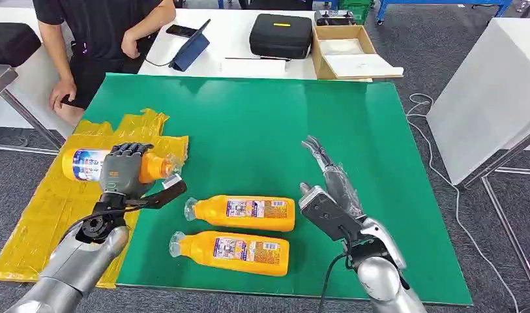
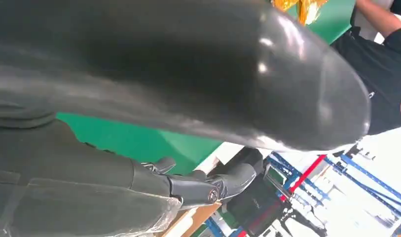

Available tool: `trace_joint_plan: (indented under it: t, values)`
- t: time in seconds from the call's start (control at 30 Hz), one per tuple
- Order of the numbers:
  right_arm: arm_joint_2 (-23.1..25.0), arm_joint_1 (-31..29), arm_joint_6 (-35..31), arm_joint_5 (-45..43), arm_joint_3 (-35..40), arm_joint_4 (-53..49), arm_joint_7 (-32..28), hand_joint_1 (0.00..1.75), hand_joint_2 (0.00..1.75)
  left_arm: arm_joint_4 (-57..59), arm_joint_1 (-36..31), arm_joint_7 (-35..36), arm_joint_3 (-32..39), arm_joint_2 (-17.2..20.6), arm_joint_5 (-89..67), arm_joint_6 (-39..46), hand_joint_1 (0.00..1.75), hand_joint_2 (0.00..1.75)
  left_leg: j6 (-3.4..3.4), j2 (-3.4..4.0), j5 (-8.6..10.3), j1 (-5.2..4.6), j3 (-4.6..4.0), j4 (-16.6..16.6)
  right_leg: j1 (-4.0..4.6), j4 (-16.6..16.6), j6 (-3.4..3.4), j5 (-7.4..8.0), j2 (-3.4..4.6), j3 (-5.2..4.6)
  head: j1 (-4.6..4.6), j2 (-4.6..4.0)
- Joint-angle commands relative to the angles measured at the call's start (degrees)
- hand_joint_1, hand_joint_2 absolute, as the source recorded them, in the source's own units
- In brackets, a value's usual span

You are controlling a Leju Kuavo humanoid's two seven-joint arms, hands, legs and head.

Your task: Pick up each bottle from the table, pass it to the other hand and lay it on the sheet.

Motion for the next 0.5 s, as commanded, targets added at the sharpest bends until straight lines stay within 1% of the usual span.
trace_joint_plan:
  t: [0.03,0.2,0.27,0.3,0.4,0.5]
  values:
    - [-1.94,0.34,0.06,-0.08,0.38,0.43,-0.45,0.0,0.0,3.43,-2.61,0.16,1.8,-3.63,-1.57,-3.87,0.0,0.0,-0.13,-0.15,0.02,0.05,0.0,0.0,0.05,-0.07,-0.06,0.0,-0.19,0.09,0.0,0.0]
    - [-1.8,0.08,0.17,0.01,0.5,0.71,-0.47,0.0,0.0,0.58,-1.56,0.63,2.54,-4.01,-2.27,-5.07,0.0,0.0,-0.11,-0.09,0.01,0.04,-0.03,0.03,0.04,-0.04,-0.06,0.01,-0.12,0.04,0.0,0.0]
    - [-1.86,-0.16,0.2,0.01,0.51,0.95,-0.47,0.0,0.0,0.18,-1.59,0.69,2.52,-3.95,-2.62,-5.7,0.0,0.0,-0.24,-0.12,0.05,0.09,-0.02,0.02,0.09,-0.11,-0.13,0.07,-0.18,0.09,-0.02,0.0]
    - [-2.29,-0.32,0.23,-0.1,0.66,1.12,-0.48,0.0,0.0,-0.47,-1.46,0.59,2.77,-4.34,-2.66,-5.96,0.0,0.0,-0.11,-0.08,0.02,0.02,-0.02,0.02,0.03,-0.03,-0.06,0.02,-0.11,0.04,0.0,0.0]
    - [-3.21,-0.05,0.18,-0.16,0.37,0.98,-0.49,0.0,0.0,-0.94,-2.17,0.19,2.48,-4.8,-2.84,-6.42,0.0,0.0,-0.13,-0.1,0.03,0.06,-0.05,0.03,0.05,-0.05,-0.07,0.03,-0.14,0.03,-0.02,0.0]
    - [-3.69,0.76,-0.35,-0.35,0.0,0.26,-0.22,0.0,0.0,-2.77,-1.87,-2.85,5.6,-6.42,4.54,-4.26,0.0,0.0,-0.09,-0.14,0.03,0.05,-0.04,0.04,0.04,-0.04,-0.05,0.01,-0.17,0.04,-0.02,0.0]
